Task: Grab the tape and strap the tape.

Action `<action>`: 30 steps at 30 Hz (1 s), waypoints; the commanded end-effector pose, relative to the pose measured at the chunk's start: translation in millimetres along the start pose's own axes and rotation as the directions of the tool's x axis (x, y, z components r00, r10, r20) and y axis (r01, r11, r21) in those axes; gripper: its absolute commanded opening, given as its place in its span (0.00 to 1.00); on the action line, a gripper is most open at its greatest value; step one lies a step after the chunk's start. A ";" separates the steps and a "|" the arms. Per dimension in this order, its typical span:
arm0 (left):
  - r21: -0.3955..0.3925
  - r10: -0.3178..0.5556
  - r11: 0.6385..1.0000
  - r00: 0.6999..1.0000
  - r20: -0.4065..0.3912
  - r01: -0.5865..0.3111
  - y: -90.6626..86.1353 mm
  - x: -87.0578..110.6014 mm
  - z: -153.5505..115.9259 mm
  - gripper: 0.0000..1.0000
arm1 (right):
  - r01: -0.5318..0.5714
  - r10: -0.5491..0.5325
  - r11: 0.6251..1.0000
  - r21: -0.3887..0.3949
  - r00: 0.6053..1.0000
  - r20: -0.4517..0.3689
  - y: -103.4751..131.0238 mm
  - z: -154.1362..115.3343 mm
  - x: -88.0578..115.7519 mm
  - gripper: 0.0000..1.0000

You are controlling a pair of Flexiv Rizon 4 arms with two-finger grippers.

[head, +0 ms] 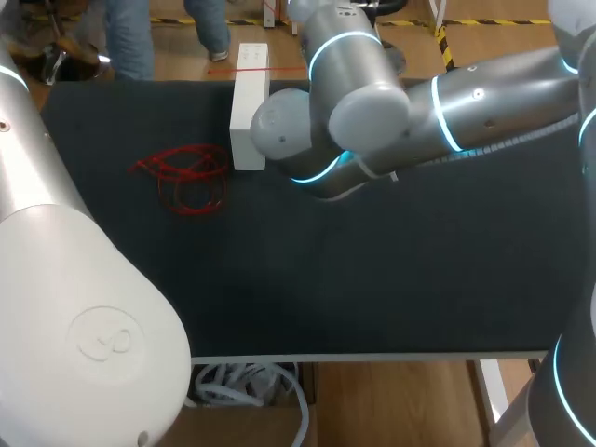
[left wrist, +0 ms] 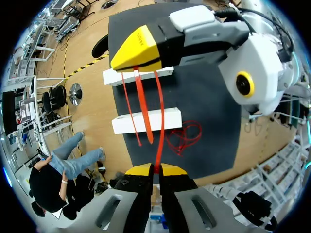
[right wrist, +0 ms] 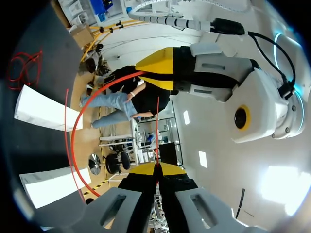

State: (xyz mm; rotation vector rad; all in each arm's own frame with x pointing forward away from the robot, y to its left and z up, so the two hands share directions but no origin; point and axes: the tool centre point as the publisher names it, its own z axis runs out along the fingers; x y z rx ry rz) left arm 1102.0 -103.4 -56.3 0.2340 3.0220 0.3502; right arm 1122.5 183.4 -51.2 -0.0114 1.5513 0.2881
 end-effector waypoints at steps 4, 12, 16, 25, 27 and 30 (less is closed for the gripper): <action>-0.004 -0.001 1.000 1.000 -0.003 0.001 -0.3 0.0 -1.3 0.00 | 0.002 -0.002 1.000 0.004 1.000 0.003 13.9 3.6 1.9 0.00; -0.004 -0.001 1.000 1.000 -0.003 0.001 -0.3 0.0 -1.3 0.00 | 0.007 -0.007 1.000 -0.005 1.000 0.001 21.9 6.2 3.7 0.00; -0.004 -0.001 1.000 1.000 -0.003 0.001 -0.3 0.0 -1.3 0.00 | 0.011 -0.011 1.000 -0.004 1.000 0.003 24.1 5.5 2.5 0.00; -0.004 -0.001 1.000 1.000 -0.003 0.001 -0.3 0.0 -1.3 0.00 | 0.015 -0.015 1.000 -0.006 1.000 0.000 25.7 5.6 5.0 0.00; -0.004 -0.001 1.000 1.000 -0.003 0.001 -0.3 0.0 -1.3 0.00 | 0.018 -0.018 1.000 -0.005 1.000 -0.002 25.2 5.9 5.8 0.00; -0.004 -0.001 1.000 1.000 -0.003 0.001 -0.3 0.0 -1.3 0.00 | 0.020 -0.020 1.000 -0.005 1.000 -0.004 25.2 6.3 6.3 0.00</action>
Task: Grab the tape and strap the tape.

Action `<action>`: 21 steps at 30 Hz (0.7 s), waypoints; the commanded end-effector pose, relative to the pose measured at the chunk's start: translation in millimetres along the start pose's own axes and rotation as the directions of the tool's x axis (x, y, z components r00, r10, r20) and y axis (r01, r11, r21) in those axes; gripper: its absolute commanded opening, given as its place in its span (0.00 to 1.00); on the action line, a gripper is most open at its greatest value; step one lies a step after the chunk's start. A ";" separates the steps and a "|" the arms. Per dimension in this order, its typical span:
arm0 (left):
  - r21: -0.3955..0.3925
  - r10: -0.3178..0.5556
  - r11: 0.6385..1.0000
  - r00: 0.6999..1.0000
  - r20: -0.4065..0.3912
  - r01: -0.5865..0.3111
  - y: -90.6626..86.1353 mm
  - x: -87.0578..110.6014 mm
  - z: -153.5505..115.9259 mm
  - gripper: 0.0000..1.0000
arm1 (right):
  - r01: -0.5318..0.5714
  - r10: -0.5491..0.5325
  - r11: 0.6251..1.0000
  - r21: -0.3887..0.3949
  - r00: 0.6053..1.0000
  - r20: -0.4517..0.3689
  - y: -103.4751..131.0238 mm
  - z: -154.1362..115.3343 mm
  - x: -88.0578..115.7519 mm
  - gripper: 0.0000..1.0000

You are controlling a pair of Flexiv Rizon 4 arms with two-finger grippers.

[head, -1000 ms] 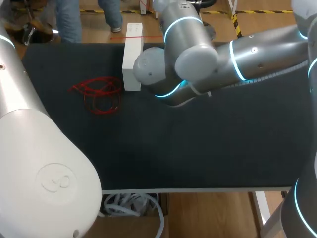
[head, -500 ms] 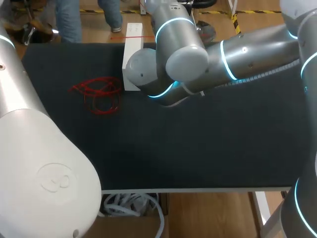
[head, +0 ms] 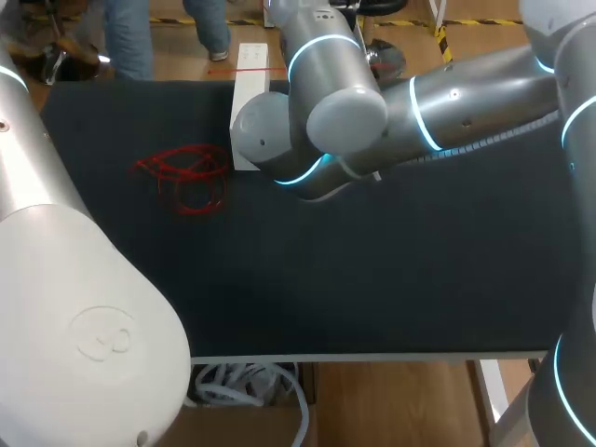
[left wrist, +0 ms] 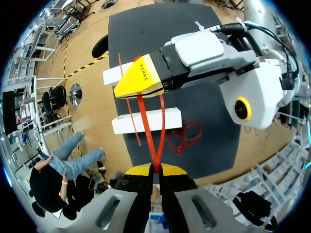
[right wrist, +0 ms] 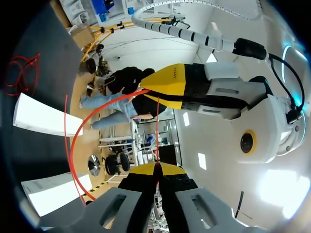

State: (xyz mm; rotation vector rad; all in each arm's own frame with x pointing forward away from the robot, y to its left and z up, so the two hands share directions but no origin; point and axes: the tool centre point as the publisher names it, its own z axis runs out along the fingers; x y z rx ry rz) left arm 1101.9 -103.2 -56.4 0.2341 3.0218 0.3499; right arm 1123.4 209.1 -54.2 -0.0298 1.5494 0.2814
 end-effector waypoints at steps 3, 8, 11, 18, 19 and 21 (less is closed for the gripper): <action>-0.004 -0.001 1.000 1.000 -0.003 0.001 -0.5 -0.2 -1.4 0.00 | 0.007 -0.007 1.000 0.003 1.000 -0.004 1.8 1.2 -1.0 0.00; -0.004 -0.001 1.000 1.000 -0.003 0.001 -0.5 -0.2 -1.4 0.00 | 0.011 -0.011 1.000 0.003 1.000 -0.001 4.5 2.7 -1.5 0.00; -0.004 -0.001 1.000 1.000 -0.003 0.001 -0.5 -0.2 -1.4 0.00 | 0.016 -0.016 1.000 0.001 1.000 0.003 7.7 2.9 -3.2 0.00; -0.004 -0.001 1.000 1.000 -0.003 0.001 -0.5 -0.2 -1.4 0.00 | 0.020 -0.020 1.000 -0.001 1.000 0.001 6.6 6.0 -2.3 0.00; -0.004 -0.001 1.000 1.000 -0.003 0.001 -0.5 -0.2 -1.4 0.00 | 0.021 -0.021 1.000 -0.002 1.000 0.000 6.6 6.1 -2.3 0.00; -0.004 -0.001 1.000 1.000 -0.003 0.001 -0.5 -0.2 -1.4 0.00 | 0.022 -0.022 1.000 -0.004 1.000 -0.001 6.5 5.3 -2.0 0.00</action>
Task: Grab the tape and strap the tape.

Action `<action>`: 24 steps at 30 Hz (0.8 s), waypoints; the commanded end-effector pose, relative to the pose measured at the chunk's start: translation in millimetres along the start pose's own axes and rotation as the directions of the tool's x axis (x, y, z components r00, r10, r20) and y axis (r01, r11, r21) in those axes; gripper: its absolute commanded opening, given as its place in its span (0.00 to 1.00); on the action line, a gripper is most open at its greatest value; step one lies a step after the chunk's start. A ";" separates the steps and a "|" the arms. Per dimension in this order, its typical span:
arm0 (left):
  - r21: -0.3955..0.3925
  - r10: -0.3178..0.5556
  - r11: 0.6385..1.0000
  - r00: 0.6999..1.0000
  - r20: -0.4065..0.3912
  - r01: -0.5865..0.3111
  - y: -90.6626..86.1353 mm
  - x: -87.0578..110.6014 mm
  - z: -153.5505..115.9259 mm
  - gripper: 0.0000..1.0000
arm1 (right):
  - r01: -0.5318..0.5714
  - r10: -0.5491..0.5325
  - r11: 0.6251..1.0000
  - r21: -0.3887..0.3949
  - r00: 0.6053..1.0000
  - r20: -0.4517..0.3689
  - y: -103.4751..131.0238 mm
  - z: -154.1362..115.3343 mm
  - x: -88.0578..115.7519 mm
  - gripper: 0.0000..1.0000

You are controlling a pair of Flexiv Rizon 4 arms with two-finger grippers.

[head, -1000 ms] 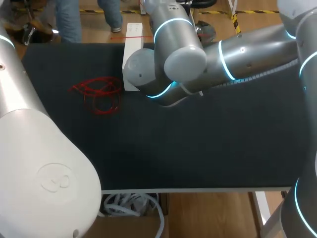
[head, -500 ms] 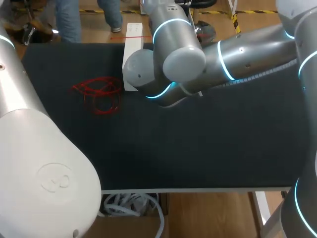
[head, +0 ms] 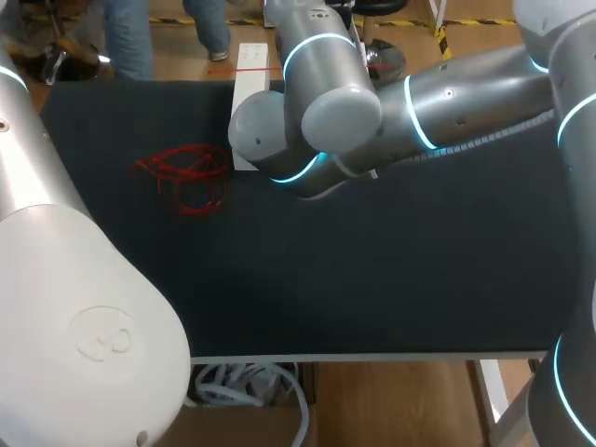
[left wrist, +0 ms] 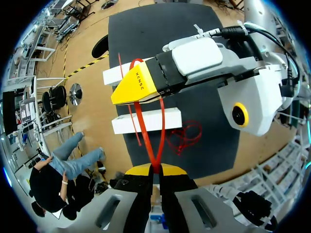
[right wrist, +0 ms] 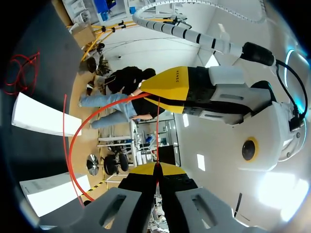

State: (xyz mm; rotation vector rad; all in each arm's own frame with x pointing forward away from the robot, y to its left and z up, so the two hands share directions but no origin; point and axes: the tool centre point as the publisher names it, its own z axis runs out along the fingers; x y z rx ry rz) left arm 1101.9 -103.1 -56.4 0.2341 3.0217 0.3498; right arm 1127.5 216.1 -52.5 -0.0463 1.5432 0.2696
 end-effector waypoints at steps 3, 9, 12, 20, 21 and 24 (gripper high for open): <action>-0.004 -0.001 1.000 1.000 -0.003 0.001 -0.5 -0.2 -1.4 0.00 | 0.007 -0.007 1.000 -0.003 1.000 -0.011 -0.9 -1.7 -1.2 0.00; -0.004 -0.001 1.000 1.000 -0.003 0.001 -0.5 -0.2 -1.4 0.00 | 0.007 -0.007 1.000 -0.005 1.000 -0.013 -1.1 -3.3 -1.8 0.00; -0.004 -0.001 1.000 1.000 -0.003 0.001 -0.5 -0.2 -1.4 0.00 | 0.006 -0.006 1.000 -0.008 1.000 -0.013 -0.7 -3.6 -2.2 0.00; -0.004 -0.001 1.000 1.000 -0.003 0.001 -0.5 -0.2 -1.4 0.00 | 0.006 -0.006 1.000 -0.002 1.000 -0.011 -1.6 -3.3 -1.7 0.00; -0.004 -0.001 1.000 1.000 -0.003 0.001 -0.5 -0.2 -1.4 0.00 | 0.006 -0.006 1.000 -0.001 1.000 -0.011 -1.8 -3.0 -1.9 0.00; -0.004 -0.001 1.000 1.000 -0.003 0.001 -0.5 -0.2 -1.4 0.00 | 0.006 -0.006 1.000 0.000 1.000 -0.008 -1.6 -2.6 -2.1 0.00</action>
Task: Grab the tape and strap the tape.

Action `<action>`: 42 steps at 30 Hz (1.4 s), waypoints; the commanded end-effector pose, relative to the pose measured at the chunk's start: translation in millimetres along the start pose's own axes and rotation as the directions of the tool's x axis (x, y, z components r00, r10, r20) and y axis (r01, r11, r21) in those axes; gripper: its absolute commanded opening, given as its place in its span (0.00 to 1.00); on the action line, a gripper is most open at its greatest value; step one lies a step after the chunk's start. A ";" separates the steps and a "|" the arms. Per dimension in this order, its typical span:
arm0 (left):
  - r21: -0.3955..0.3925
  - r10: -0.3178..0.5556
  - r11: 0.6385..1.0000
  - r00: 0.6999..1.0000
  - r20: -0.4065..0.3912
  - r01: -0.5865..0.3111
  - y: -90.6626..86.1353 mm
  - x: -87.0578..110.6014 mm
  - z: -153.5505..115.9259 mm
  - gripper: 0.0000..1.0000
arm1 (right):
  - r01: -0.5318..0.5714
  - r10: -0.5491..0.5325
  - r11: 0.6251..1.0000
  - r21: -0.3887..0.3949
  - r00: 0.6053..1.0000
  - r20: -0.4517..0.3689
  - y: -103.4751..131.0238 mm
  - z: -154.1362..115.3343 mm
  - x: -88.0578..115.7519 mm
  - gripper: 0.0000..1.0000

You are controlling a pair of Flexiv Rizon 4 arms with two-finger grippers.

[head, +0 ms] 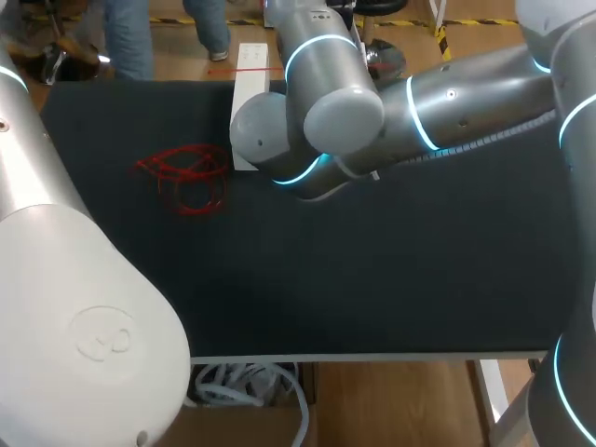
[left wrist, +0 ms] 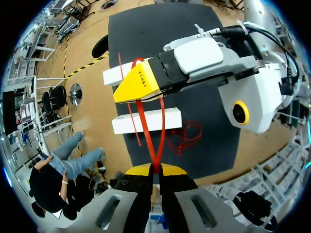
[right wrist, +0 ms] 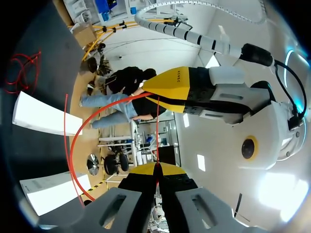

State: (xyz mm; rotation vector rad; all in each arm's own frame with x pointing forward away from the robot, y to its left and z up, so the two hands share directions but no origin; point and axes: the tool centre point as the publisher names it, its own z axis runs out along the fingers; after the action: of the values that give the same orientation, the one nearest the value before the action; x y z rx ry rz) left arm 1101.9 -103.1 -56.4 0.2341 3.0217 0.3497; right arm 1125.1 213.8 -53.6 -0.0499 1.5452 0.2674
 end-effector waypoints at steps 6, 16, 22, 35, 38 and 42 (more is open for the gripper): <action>-0.004 -0.001 1.000 1.000 -0.003 0.001 -0.5 -0.2 -1.5 0.00 | 0.005 -0.005 1.000 0.001 1.000 -0.009 0.6 0.6 -2.7 0.00; -0.004 -0.001 1.000 1.000 -0.003 0.001 -0.5 -0.2 -1.5 0.00 | 0.006 -0.006 1.000 -0.009 1.000 -0.006 6.0 2.1 -4.1 0.00; -0.004 -0.001 1.000 1.000 -0.003 0.001 -0.5 -0.2 -1.5 0.00 | 0.008 -0.008 1.000 -0.014 1.000 -0.004 8.8 3.0 -4.9 0.00; -0.004 -0.001 1.000 1.000 -0.003 0.001 -0.5 -0.2 -1.5 0.00 | 0.007 -0.007 1.000 -0.022 1.000 -0.005 12.0 1.1 -4.7 0.00; -0.004 -0.001 1.000 1.000 -0.003 0.001 -0.5 -0.2 -1.5 0.00 | 0.006 -0.006 1.000 -0.020 1.000 -0.006 11.9 0.9 -4.7 0.00; -0.004 -0.001 1.000 1.000 -0.003 0.001 -0.5 -0.2 -1.5 0.00 | 0.003 -0.003 1.000 -0.025 1.000 -0.006 15.4 1.0 -4.2 0.00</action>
State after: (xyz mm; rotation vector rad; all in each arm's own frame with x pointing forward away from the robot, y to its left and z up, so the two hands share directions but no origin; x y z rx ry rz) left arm 1101.9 -103.1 -56.5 0.2342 3.0216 0.3499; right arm 1123.4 227.4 -49.7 -0.0720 1.5416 0.2870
